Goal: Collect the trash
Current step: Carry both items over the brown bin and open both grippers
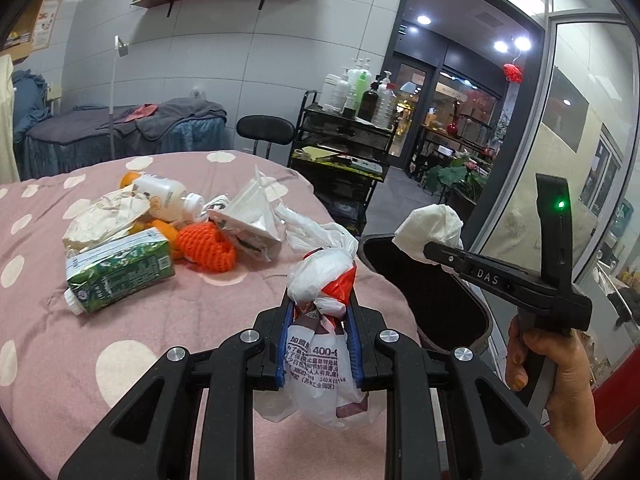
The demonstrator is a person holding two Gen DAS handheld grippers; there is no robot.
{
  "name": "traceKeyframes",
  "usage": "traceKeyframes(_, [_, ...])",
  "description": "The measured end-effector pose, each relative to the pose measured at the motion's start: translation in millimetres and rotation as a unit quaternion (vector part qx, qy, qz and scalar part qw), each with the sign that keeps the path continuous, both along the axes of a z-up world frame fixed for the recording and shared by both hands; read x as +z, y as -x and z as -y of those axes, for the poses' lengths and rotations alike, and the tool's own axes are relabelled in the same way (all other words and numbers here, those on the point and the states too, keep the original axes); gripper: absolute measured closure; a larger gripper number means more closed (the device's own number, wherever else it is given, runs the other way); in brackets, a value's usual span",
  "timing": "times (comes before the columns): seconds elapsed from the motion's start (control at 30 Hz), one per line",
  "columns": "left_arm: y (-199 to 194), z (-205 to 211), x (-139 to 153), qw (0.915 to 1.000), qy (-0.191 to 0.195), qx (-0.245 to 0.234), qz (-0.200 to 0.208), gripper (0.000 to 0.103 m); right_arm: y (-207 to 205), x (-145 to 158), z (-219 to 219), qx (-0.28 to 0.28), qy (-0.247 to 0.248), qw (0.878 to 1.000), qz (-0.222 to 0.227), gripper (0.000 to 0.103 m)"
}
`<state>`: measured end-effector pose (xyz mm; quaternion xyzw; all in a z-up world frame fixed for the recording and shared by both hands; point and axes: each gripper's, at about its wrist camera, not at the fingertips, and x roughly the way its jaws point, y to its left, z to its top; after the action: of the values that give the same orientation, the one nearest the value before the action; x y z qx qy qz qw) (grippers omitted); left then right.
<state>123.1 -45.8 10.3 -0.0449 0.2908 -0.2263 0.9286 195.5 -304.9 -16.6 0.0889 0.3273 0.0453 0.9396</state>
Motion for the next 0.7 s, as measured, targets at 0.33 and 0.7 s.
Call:
traceKeyframes(0.33, [-25.3,48.7,3.8,0.9985,-0.005,-0.055,-0.002,0.081,-24.9,-71.2,93.9,-0.117,-0.003,0.989,-0.085,0.094])
traceKeyframes(0.7, [-38.6,100.4,5.6,0.9941,-0.027,-0.105,-0.002,0.081,-42.7,-136.7,125.3,-0.161,-0.023,0.974,-0.157,0.039])
